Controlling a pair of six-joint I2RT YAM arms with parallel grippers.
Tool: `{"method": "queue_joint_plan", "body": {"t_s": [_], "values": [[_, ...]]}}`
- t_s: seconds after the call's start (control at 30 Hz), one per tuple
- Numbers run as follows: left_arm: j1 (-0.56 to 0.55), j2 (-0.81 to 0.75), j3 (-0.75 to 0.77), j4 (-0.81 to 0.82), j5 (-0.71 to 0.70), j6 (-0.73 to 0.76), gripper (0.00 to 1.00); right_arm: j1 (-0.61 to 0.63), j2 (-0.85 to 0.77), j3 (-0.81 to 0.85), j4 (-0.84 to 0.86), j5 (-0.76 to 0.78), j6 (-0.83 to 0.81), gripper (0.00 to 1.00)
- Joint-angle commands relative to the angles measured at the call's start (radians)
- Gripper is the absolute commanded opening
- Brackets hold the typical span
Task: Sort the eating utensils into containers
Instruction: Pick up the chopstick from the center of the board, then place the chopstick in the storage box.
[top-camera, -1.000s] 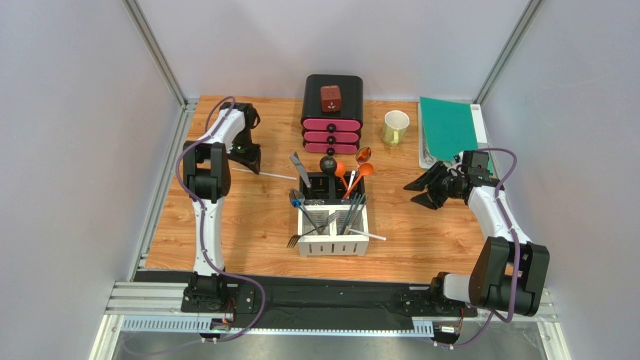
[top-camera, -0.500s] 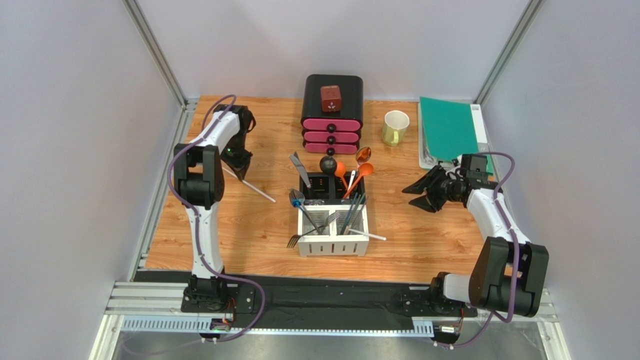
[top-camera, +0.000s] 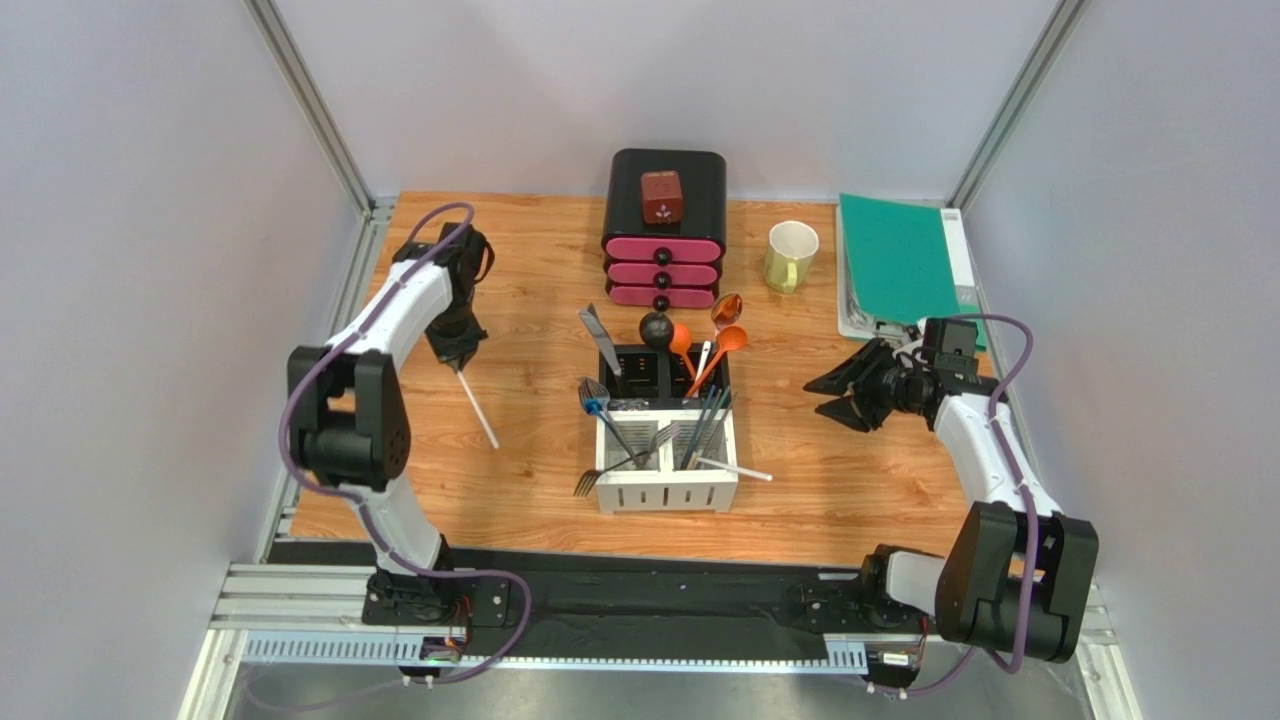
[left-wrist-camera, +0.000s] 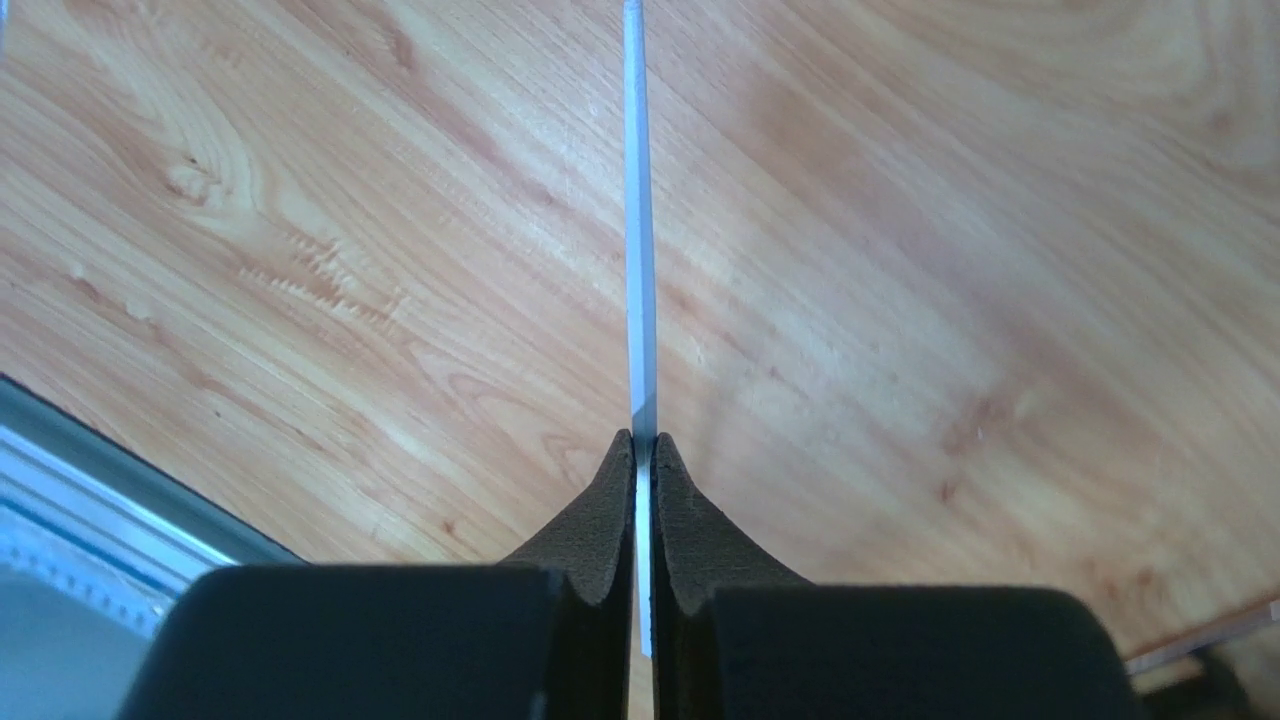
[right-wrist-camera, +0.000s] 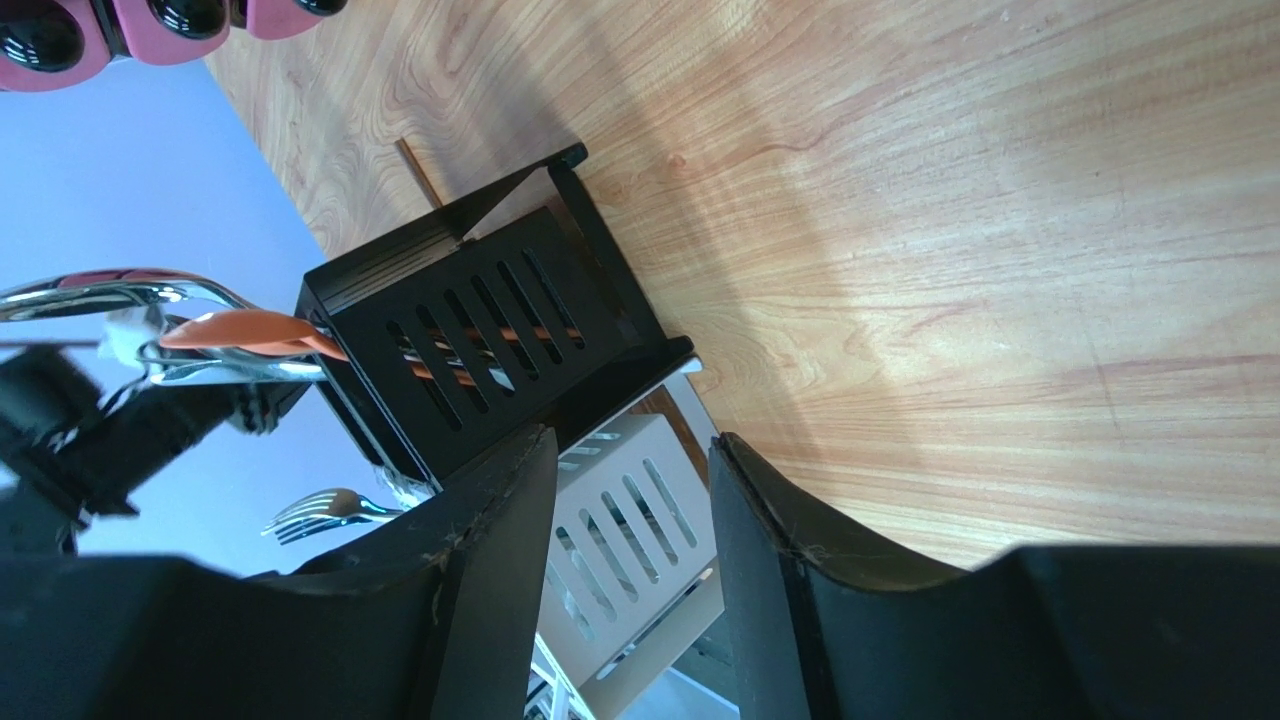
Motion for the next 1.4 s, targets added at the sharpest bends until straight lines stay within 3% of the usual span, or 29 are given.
{"method": "queue_joint_plan", "body": {"t_s": [0.0,0.2,0.27,0.33,0.47,0.67,0.83,1.07,1.37], "values": [[-0.020,-0.245,-0.071,0.136,0.045,0.170,0.00,0.000,-0.052,-0.026,0.041,-0.021,0.058,0.47],[-0.120,-0.512,-0.023,0.119,0.059,0.339,0.00,0.010,-0.095,-0.102,0.114,-0.033,0.200,0.45],[-0.178,-0.590,-0.014,0.121,0.074,0.326,0.00,0.038,-0.102,-0.083,0.102,-0.007,0.207,0.45],[-0.200,-0.671,-0.023,0.164,0.181,0.304,0.00,0.067,-0.108,-0.057,0.079,0.020,0.211,0.45],[-0.339,-0.728,-0.023,0.236,0.232,0.262,0.00,0.113,-0.134,-0.006,0.036,0.076,0.239,0.45],[-0.630,-0.689,-0.097,0.501,0.234,0.307,0.00,0.133,-0.135,-0.003,0.055,0.067,0.273,0.45],[-0.782,-0.520,-0.037,0.602,0.217,0.331,0.00,0.141,-0.157,0.006,0.026,0.074,0.265,0.45],[-0.850,-0.371,0.000,0.702,0.173,0.365,0.00,0.154,-0.169,0.055,-0.065,0.109,0.187,0.45],[-0.915,-0.313,-0.019,0.767,0.156,0.370,0.00,0.156,-0.206,0.026,-0.111,0.110,0.165,0.45]]}}
